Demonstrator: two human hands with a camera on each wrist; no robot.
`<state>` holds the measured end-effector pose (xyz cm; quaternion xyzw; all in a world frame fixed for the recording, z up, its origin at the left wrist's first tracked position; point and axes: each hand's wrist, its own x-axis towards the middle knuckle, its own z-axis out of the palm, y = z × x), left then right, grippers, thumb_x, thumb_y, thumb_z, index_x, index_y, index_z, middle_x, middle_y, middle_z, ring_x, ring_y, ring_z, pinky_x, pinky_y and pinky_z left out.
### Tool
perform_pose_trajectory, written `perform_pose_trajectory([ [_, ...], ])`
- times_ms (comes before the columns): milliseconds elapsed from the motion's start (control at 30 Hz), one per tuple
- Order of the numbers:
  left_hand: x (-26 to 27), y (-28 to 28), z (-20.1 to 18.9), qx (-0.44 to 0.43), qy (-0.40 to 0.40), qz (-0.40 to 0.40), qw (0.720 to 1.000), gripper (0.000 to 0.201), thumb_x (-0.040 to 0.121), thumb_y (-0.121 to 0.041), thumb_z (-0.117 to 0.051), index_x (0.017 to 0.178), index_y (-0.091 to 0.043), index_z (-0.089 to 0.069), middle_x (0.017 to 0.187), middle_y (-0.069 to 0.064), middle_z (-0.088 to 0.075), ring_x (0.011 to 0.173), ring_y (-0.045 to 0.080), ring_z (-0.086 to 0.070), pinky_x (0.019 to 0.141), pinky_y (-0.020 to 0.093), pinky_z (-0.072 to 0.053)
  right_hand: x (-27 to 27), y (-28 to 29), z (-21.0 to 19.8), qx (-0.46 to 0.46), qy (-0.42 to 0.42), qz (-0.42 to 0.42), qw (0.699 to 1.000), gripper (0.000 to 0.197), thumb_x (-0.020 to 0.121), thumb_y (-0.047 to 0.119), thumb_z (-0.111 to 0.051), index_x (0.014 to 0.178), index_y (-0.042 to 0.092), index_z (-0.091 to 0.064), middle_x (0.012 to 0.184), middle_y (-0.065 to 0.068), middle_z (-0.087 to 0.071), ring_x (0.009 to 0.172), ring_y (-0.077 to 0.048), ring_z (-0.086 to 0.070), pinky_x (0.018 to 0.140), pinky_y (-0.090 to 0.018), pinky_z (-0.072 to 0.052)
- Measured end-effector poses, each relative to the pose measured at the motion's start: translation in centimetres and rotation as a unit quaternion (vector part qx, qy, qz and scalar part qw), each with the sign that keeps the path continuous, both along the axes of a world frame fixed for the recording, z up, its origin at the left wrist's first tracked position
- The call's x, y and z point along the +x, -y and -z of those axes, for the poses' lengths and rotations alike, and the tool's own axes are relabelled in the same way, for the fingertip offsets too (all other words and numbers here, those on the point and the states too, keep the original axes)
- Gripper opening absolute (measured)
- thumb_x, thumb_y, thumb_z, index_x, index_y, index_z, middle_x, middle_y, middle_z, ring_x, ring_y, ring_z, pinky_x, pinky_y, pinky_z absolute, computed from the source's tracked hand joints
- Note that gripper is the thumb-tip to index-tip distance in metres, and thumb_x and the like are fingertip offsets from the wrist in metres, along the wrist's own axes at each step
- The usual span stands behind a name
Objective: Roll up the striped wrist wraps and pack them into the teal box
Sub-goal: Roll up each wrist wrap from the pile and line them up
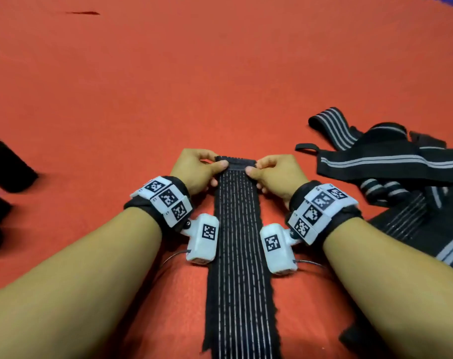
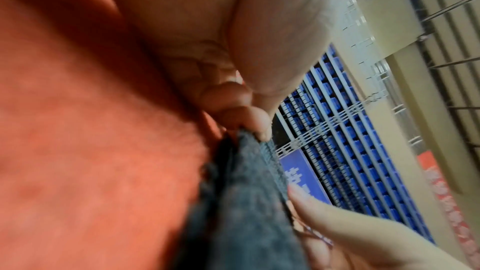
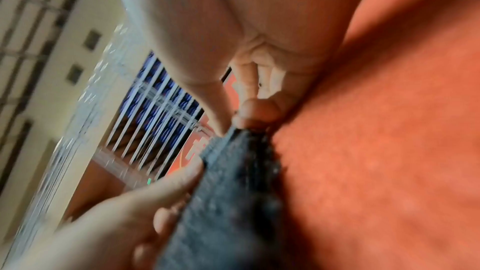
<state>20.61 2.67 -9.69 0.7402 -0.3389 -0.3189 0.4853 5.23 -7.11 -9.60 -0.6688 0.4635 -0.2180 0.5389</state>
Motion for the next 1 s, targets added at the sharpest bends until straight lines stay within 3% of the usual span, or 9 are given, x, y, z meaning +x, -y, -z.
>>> perform_pose_trajectory([
  [133,1.1,1.7,1.6,0.025,0.017,-0.004,1.0,0.022,0.088,-0.021,-0.077,0.073,-0.013,-0.065,0.042,-0.003,-0.051,0.034,0.009,-0.043,0.039,0.017,-0.034,0.0,0.7,1.0,0.043,0.0,0.016,0.999,0.024,0.085,-0.001,-0.074,0.075,0.014,-0.059,0.052,-0.002,-0.051,0.037,-0.007,-0.042,0.037,-0.018,-0.036],
  [233,1.4,2.0,1.8,0.035,0.027,-0.009,0.999,0.022,0.085,-0.02,-0.081,0.075,-0.013,-0.063,0.05,-0.001,-0.053,0.032,0.007,-0.044,0.039,0.018,-0.036,0.3,1.0,0.9,0.028,-0.02,0.013,0.999,0.025,0.084,-0.001,-0.074,0.072,0.016,-0.059,0.05,-0.002,-0.048,0.036,-0.008,-0.04,0.037,-0.018,-0.034],
  [367,1.5,2.0,1.8,0.054,0.041,-0.024,0.997,0.035,0.081,-0.021,-0.084,0.072,-0.017,-0.051,0.038,-0.006,-0.05,0.029,0.007,-0.044,0.036,0.017,-0.034,0.6,1.3,1.1,0.023,-0.031,0.023,0.999,0.028,0.08,0.001,-0.077,0.066,0.016,-0.059,0.049,0.0,-0.05,0.041,-0.011,-0.042,0.042,-0.021,-0.036],
  [500,1.2,2.0,1.3,0.08,0.057,-0.027,0.995,0.036,0.082,-0.027,-0.084,0.069,-0.017,-0.051,0.033,-0.008,-0.049,0.027,0.003,-0.042,0.033,0.012,-0.031,0.7,1.6,1.5,0.013,-0.049,0.03,0.998,0.028,0.075,0.006,-0.081,0.06,0.018,-0.06,0.04,0.006,-0.052,0.043,-0.013,-0.045,0.048,-0.027,-0.037],
  [733,0.9,2.0,1.2,0.087,0.068,-0.036,0.993,0.038,0.081,-0.03,-0.085,0.067,-0.018,-0.052,0.034,-0.007,-0.05,0.028,0.005,-0.041,0.038,0.015,-0.033,0.7,1.4,1.2,0.019,-0.049,0.023,0.998,0.027,0.077,0.004,-0.079,0.058,0.016,-0.063,0.04,0.003,-0.052,0.042,-0.014,-0.043,0.046,-0.026,-0.037],
  [1000,0.4,1.4,0.5,0.09,0.052,-0.025,0.994,0.038,0.084,-0.032,-0.082,0.069,-0.019,-0.05,0.035,-0.009,-0.05,0.028,0.003,-0.04,0.035,0.012,-0.033,0.4,1.5,1.1,0.017,-0.058,0.0,0.998,0.027,0.08,0.006,-0.079,0.061,0.016,-0.063,0.038,0.004,-0.052,0.034,-0.009,-0.042,0.04,-0.021,-0.038],
])
